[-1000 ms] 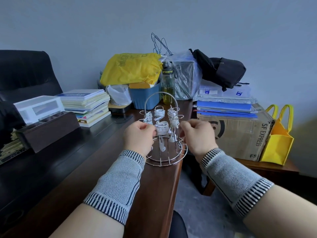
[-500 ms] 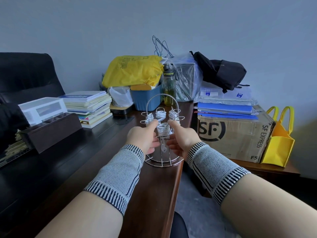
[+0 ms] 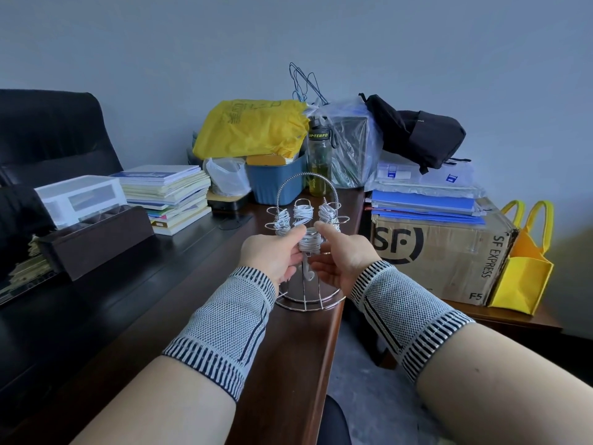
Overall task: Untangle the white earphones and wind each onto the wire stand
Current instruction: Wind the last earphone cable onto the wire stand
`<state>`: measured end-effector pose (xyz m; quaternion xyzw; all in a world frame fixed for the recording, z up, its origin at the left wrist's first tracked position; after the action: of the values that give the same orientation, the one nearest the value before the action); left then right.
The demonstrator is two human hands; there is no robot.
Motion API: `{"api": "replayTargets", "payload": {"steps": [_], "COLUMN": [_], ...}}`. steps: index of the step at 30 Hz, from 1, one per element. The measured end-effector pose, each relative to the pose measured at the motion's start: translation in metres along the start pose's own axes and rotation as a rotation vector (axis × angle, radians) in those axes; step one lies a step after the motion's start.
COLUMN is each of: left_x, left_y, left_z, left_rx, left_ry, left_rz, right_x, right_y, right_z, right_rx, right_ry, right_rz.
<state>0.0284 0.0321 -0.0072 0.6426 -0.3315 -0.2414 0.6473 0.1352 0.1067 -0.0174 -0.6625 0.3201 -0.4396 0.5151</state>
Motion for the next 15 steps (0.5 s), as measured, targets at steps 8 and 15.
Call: {"api": "replayTargets", "payload": {"steps": [8,15], "left_x": [-0.0026,0.0004], "left_y": [0.0033,0.0031], "left_z": [-0.0009,0.0001], "left_rx": [0.013,0.019], "left_ry": [0.020,0.001], "left_rz": [-0.063,-0.065], "right_x": [-0.0052,-0.0014], "right_y": [-0.0046,-0.0080], "right_z": [-0.0009,0.0003], "right_rx": [-0.029,0.029], "right_ry": [0.016,0.038], "right_rz": [0.044,0.121]}}
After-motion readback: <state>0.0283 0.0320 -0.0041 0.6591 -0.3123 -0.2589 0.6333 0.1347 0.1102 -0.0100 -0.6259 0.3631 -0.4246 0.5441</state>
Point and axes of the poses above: each hand's wrist, its own x-axis away from the middle knuckle, its own z-axis out of the back of the hand, y = z × x, the point moved 4 cm from there along -x, towards the middle knuckle, and after that the axes turned 2 degrees about x, right-handed, at the moved point
